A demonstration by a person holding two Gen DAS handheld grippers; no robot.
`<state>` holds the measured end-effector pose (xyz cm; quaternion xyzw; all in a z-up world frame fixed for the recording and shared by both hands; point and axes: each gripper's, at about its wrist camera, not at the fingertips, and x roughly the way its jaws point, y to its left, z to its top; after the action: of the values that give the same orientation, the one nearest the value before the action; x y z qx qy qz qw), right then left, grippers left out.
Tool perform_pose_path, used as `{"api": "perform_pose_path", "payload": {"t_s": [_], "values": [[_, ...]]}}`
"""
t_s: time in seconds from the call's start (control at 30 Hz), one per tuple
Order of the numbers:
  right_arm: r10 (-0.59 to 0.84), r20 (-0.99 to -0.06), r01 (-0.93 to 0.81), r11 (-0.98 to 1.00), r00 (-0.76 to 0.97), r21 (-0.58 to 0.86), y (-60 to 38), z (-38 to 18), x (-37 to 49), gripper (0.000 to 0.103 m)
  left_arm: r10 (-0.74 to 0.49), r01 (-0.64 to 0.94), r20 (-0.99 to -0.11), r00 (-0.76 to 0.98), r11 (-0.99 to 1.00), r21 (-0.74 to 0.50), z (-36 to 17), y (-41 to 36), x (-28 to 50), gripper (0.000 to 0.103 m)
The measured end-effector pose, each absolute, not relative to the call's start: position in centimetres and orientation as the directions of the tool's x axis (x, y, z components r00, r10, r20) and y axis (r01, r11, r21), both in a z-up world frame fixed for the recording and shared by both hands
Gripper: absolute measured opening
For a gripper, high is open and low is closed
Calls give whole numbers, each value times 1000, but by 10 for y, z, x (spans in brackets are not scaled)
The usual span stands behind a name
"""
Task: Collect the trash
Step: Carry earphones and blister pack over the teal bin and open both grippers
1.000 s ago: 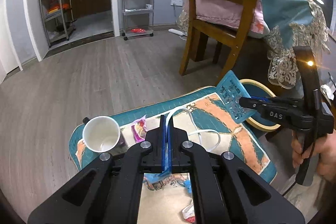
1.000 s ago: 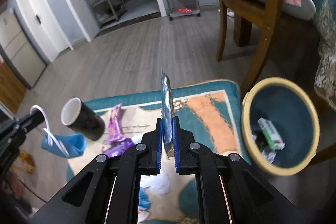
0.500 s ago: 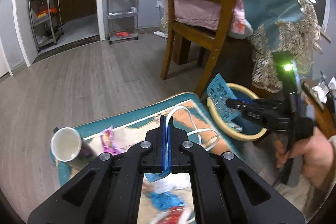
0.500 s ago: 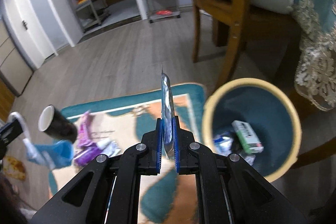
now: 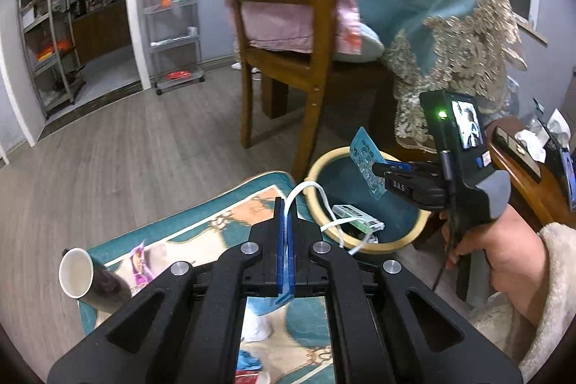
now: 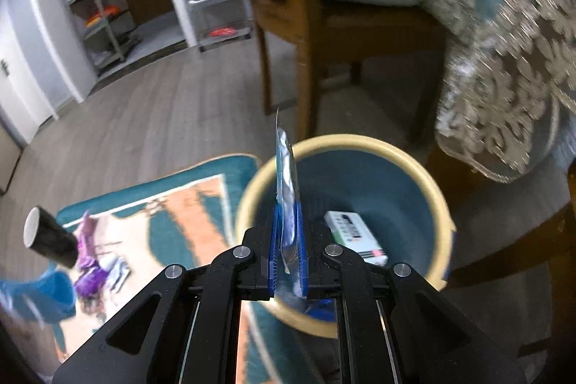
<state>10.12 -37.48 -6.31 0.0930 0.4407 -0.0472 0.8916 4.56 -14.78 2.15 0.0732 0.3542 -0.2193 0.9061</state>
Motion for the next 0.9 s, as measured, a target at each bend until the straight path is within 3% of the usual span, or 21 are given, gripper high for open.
{"api": "perform_pose_path", "payload": {"t_s": [0.37, 0.9], "values": [[-93, -812, 286, 954, 576, 94, -436, -75, 94, 11, -371, 514, -689, 623, 858, 2, 23, -197, 36, 1], [-77, -851, 327, 938, 519, 114, -463, -96, 93, 11, -365, 568, -749, 552, 823, 18, -7, -235, 61, 1]]}}
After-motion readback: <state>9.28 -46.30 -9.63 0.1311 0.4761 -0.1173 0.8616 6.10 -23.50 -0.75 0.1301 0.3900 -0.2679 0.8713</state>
